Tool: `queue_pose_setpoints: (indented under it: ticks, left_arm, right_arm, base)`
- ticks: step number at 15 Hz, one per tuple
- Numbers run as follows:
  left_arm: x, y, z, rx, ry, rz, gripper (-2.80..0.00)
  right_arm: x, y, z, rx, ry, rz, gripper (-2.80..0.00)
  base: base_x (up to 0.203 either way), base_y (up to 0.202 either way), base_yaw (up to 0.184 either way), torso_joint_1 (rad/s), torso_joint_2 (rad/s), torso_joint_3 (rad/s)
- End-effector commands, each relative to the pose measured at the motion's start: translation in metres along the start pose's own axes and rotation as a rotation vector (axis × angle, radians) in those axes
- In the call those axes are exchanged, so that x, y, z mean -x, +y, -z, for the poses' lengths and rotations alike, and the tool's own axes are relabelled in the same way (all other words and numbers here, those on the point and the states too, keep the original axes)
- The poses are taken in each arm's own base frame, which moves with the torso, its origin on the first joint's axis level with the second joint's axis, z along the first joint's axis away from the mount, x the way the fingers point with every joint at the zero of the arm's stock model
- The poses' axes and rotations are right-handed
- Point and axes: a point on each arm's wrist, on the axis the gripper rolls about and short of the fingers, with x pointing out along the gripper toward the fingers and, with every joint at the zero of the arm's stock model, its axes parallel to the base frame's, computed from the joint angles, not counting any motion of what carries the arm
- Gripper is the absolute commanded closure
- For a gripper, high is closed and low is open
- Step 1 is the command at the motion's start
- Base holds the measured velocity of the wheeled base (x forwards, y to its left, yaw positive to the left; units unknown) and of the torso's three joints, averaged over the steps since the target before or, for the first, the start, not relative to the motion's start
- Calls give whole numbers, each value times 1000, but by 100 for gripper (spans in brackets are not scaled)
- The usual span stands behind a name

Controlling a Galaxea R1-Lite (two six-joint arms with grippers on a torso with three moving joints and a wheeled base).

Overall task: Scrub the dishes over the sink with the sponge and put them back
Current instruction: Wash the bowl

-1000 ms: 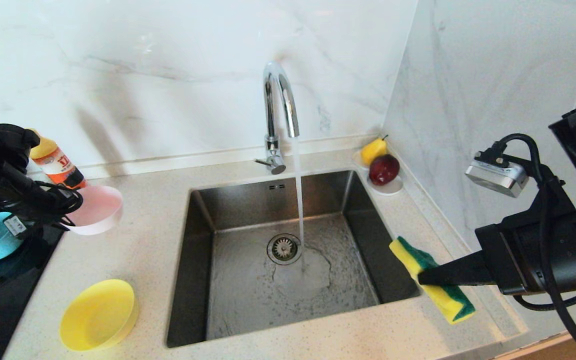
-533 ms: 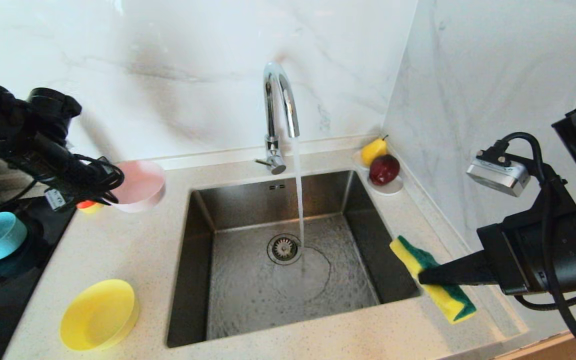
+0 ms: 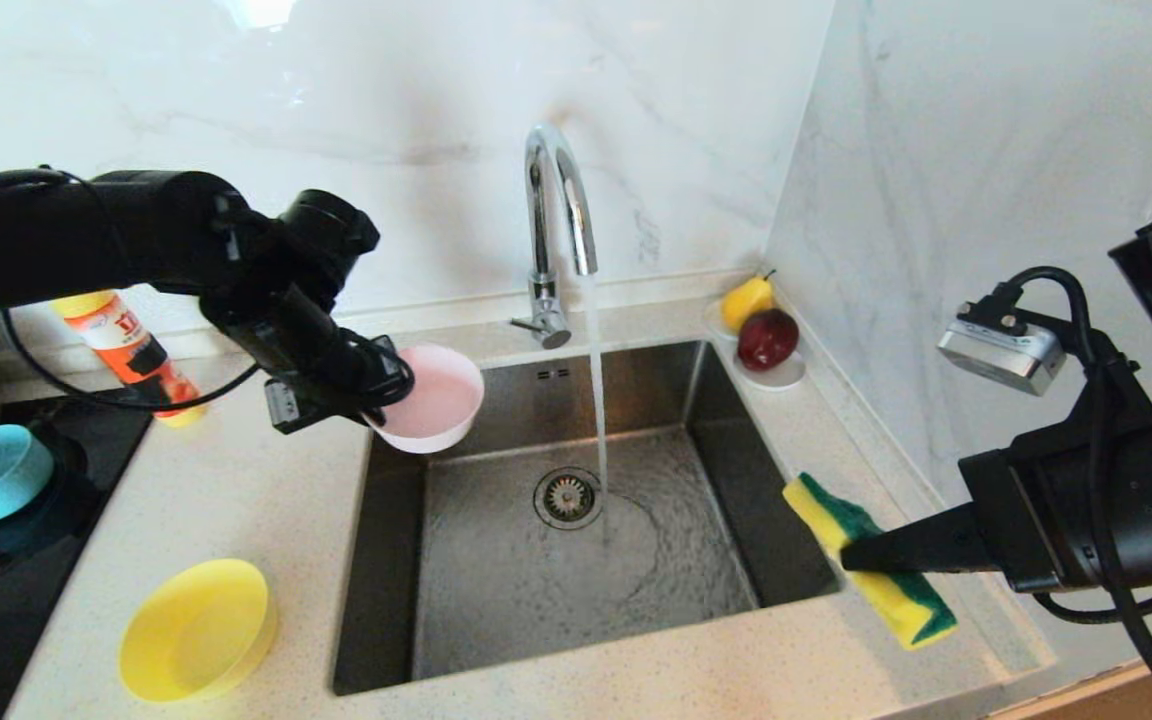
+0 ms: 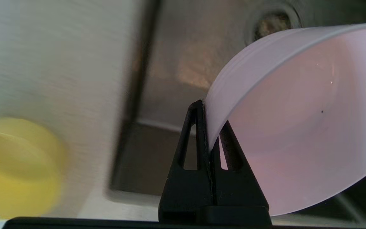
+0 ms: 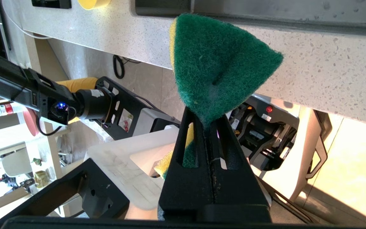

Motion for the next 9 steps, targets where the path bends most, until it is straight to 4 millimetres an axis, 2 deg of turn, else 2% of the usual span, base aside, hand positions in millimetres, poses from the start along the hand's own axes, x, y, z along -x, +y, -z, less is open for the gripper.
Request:
queue_pose_setpoints:
  ticks: [1, 4, 9]
  left_arm:
    - [-21, -27, 22, -48, 52, 8, 0]
    - [-38, -54, 44, -85, 67, 31, 0]
    - [-56, -85, 65, -95, 50, 103, 0]
  right_arm:
    - [2, 0, 1, -1, 0, -3, 0]
    - [4, 0, 3, -1, -3, -1, 0]
    - [7, 0, 4, 3, -8, -6, 0]
  base:
    - [0, 0, 0, 0, 0, 0]
    - [0, 0, 0, 0, 0, 0]
    - [0, 0, 0, 0, 0, 0]
